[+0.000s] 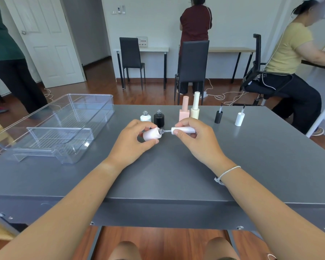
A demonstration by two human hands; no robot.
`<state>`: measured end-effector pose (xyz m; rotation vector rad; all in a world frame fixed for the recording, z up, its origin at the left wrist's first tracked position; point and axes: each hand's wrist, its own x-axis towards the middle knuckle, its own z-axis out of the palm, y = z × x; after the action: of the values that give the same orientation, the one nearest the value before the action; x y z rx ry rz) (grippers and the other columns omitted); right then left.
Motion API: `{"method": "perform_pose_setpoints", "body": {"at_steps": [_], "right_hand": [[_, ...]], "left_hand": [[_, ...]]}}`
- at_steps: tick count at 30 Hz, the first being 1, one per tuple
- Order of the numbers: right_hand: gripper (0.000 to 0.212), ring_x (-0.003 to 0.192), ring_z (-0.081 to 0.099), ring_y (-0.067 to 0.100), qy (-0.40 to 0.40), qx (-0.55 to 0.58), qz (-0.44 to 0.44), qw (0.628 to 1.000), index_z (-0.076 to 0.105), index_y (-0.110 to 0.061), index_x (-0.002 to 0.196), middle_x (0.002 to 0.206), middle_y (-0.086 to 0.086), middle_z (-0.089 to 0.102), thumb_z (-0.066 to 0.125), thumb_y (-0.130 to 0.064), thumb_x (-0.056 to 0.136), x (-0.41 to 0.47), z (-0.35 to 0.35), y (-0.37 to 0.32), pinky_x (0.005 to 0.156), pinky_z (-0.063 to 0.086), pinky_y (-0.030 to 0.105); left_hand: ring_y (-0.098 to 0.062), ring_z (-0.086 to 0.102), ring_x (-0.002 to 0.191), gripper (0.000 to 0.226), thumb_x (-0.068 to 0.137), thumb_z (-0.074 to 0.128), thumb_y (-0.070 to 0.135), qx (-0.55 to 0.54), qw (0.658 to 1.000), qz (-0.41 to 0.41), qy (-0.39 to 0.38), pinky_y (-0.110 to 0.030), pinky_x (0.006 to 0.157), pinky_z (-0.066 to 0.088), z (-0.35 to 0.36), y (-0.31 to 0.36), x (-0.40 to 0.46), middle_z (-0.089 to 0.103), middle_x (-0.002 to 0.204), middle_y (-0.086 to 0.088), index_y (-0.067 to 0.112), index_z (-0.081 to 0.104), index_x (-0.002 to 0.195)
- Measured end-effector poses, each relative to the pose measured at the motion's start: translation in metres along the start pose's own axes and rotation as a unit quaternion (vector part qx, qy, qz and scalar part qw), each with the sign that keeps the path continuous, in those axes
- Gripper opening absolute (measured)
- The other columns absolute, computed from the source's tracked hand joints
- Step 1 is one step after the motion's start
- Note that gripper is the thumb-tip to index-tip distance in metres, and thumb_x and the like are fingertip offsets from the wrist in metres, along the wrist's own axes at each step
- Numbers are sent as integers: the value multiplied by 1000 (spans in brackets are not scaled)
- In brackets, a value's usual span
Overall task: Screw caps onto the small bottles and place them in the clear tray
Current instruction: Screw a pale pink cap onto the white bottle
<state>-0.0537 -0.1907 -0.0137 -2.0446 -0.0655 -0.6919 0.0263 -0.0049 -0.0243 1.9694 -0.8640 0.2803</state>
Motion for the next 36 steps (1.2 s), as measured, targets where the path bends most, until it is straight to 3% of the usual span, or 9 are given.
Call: {"method": "perform_pose_setpoints", "body": {"at_steps": [9, 13, 16, 21, 27, 32, 36], "right_hand": [[8, 70, 48, -10, -37, -46, -51, 997, 64, -24, 92, 89, -13, 59, 62, -26, 84, -1, 3, 0, 61, 34, 7], [14, 63, 47, -8, -91, -66, -59, 992, 54, -24, 101, 87, -22, 50, 53, -17, 88, -3, 6, 2, 60, 34, 11], [13, 54, 40, 9, -99, -76, -51, 991, 46, -25, 97, 74, -22, 45, 51, -17, 89, -3, 6, 3, 57, 34, 25], [5, 51, 40, 8, -78, -91, -35, 992, 51, -21, 92, 64, -16, 45, 54, -23, 89, -1, 5, 1, 54, 32, 25], [28, 54, 41, 9, -76, -169, -22, 982, 47, -18, 80, 56, -8, 41, 39, -41, 94, -1, 3, -3, 49, 27, 26], [16, 52, 39, 8, -119, -126, -10, 985, 38, -24, 106, 57, -11, 39, 40, -34, 93, -5, 3, -7, 50, 25, 24], [8, 52, 39, 11, -115, -133, -14, 984, 40, -19, 94, 58, -8, 41, 42, -26, 94, -3, 3, -7, 49, 28, 29]], "left_hand": [[4, 51, 83, 42, 72, 74, 21, 11, 1000, 15, -18, -6, 67, 38, 2, 0, 0, 49, 91, 18, 55, 57, 89], [5, 51, 83, 45, 72, 74, 19, 18, 999, 28, -22, -4, 67, 37, 2, 2, 0, 51, 92, 16, 55, 56, 90], [5, 50, 83, 45, 72, 75, 19, 20, 999, 32, -22, -3, 67, 36, 1, 2, -1, 51, 93, 16, 56, 55, 90], [3, 50, 85, 46, 72, 75, 18, 14, 999, 34, -26, -6, 67, 38, 2, 2, -1, 50, 91, 14, 54, 56, 92], [3, 50, 85, 42, 72, 75, 16, 7, 999, 32, -25, -6, 64, 38, 3, 2, -1, 51, 92, 13, 46, 59, 95], [3, 50, 85, 40, 72, 76, 16, 12, 999, 37, -28, -6, 65, 38, 3, 3, -2, 52, 93, 13, 44, 60, 96], [3, 50, 84, 40, 71, 76, 16, 13, 999, 33, -27, -6, 65, 38, 3, 3, -1, 51, 93, 14, 44, 60, 96]]}}
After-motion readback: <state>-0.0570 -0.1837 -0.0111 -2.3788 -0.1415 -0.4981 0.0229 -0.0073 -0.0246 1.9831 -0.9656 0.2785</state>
